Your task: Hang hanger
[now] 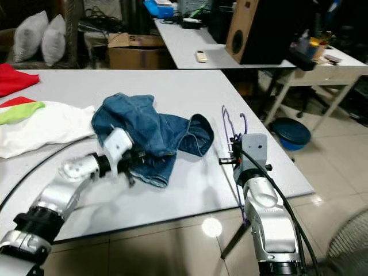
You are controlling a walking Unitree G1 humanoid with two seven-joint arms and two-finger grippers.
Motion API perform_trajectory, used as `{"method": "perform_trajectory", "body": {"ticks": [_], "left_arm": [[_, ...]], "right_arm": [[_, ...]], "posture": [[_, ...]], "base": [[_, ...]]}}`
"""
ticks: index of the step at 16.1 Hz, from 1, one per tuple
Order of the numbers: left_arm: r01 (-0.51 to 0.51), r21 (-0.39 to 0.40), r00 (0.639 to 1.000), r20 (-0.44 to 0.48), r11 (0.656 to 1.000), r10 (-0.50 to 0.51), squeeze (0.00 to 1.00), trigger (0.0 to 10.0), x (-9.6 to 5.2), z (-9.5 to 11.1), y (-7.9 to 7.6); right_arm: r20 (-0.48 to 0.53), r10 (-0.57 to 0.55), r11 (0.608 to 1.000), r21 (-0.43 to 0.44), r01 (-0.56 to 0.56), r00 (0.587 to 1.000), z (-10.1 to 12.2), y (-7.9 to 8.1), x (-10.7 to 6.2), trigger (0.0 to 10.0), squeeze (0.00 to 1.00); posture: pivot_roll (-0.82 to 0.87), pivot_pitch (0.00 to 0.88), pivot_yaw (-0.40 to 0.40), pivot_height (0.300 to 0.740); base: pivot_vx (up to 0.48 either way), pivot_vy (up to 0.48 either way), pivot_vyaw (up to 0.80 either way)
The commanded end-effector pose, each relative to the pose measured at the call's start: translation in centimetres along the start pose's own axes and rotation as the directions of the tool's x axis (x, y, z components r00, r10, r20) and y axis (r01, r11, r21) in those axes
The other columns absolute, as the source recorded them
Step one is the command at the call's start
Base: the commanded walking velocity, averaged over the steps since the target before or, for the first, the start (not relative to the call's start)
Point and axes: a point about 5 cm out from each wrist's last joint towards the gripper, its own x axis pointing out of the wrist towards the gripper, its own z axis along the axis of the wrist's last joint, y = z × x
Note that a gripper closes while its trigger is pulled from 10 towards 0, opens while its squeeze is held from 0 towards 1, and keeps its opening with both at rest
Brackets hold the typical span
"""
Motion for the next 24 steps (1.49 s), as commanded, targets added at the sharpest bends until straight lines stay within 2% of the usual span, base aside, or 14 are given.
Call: {"method": "perform_trajectory", "body": {"ticks": [1,5,7,8,10,11,12,13,14,16,17,18,21,24], "left_arm": [[-0.038,0.023,0.998,0.042,0.999,0.037,1.0,10.0,-0.3,1.2,0.7],[-0.144,-0.017,0.967,0.212,0.989,0.144,1.0,10.0,-1.8,4.0,2.8],[-0.132,-0.01,0.961,0.244,0.991,0.13,1.0,10.0,-2.6,4.7,3.0],[-0.072,0.006,0.969,0.237,0.997,0.068,1.0,10.0,-3.3,4.7,2.8],[0.019,0.089,0.995,0.096,0.996,-0.027,1.0,10.0,-5.7,3.9,3.1],[-0.064,0.057,0.986,0.157,0.996,0.054,1.0,10.0,-6.4,4.7,4.2],[-0.091,0.041,0.98,0.181,0.995,0.082,1.0,10.0,-6.5,5.0,4.5],[-0.307,-0.133,0.889,0.313,0.942,0.334,1.0,10.0,-7.7,6.4,6.2],[-0.348,-0.196,0.865,0.309,0.917,0.395,1.0,10.0,-8.0,6.3,6.4],[-0.431,-0.249,0.822,0.287,0.867,0.491,0.0,10.0,-8.3,5.7,5.3],[-0.456,-0.262,0.808,0.279,0.851,0.519,0.0,10.0,-8.3,5.4,4.8],[-0.497,-0.318,0.786,0.23,0.807,0.574,0.0,10.0,-7.5,4.5,3.4],[-0.515,-0.297,0.804,0.158,0.804,0.573,0.0,10.0,-6.3,3.9,1.6],[-0.541,-0.294,0.794,0.132,0.788,0.594,0.0,10.0,-6.4,4.1,1.7]], "right_arm": [[0.017,-0.008,1.0,-0.017,0.008,1.0,0.3,-0.4,0.0,10.0,0.0],[0.045,-0.04,0.999,-0.032,0.041,0.998,0.7,-0.9,0.0,10.0,0.0],[0.073,-0.083,0.995,-0.041,0.086,0.994,1.2,-1.6,0.0,10.0,0.0],[0.105,-0.112,0.992,-0.042,0.117,0.988,1.9,-2.0,0.1,10.0,0.0],[0.223,-0.121,0.989,-0.058,0.137,0.967,4.5,-2.6,0.0,10.0,0.0],[0.267,-0.122,0.98,-0.121,0.159,0.956,5.5,-2.9,0.0,10.0,0.0],[0.278,-0.122,0.977,-0.137,0.165,0.953,5.8,-3.0,0.0,10.0,0.0],[0.341,-0.044,0.991,-0.106,0.085,0.939,8.1,-2.1,0.0,10.0,0.0],[0.36,-0.017,0.994,-0.097,0.056,0.933,8.7,-1.6,0.0,10.0,0.0],[0.361,0.079,0.997,-0.048,-0.066,0.929,9.1,0.7,-0.1,10.0,0.0],[0.342,0.106,0.994,-0.01,-0.11,0.934,8.6,1.3,-0.3,10.0,0.0],[0.276,0.13,0.986,0.062,-0.152,0.952,6.8,2.5,-0.6,10.0,0.0],[0.206,0.119,0.981,0.128,-0.147,0.971,5.4,3.4,-1.0,10.0,0.0],[0.188,0.116,0.981,0.134,-0.143,0.975,4.8,3.8,-1.4,10.0,0.0]], "posture": [[-0.19,0.0,-0.069,0.74],[-0.18,0.0,-0.062,0.74],[-0.19,0.0,-0.059,0.74],[-0.19,0.0,-0.055,0.74],[-0.2,0.0,-0.042,0.74],[-0.2,0.0,-0.042,0.74],[-0.2,0.0,-0.042,0.74],[-0.18,0.0,-0.037,0.74],[-0.18,0.0,-0.036,0.74],[-0.18,0.0,-0.041,0.74],[-0.17,0.0,-0.042,0.74],[-0.17,0.0,-0.044,0.74],[-0.15,0.0,-0.043,0.74],[-0.16,0.0,-0.027,0.74]], "base": [[0.0,0.0,0.0],[0.0,0.0,0.0],[0.0,0.0,0.0],[0.0,0.0,0.0],[0.0,0.0,0.0],[0.0,0.0,0.0],[0.0,0.0,0.0],[0.0,0.0,0.0],[0.0,0.0,0.0],[0.0,0.0,0.0],[0.0,0.0,0.0],[0.0,0.0,0.0],[0.0,0.288,0.0],[0.0,0.314,0.0]]}}
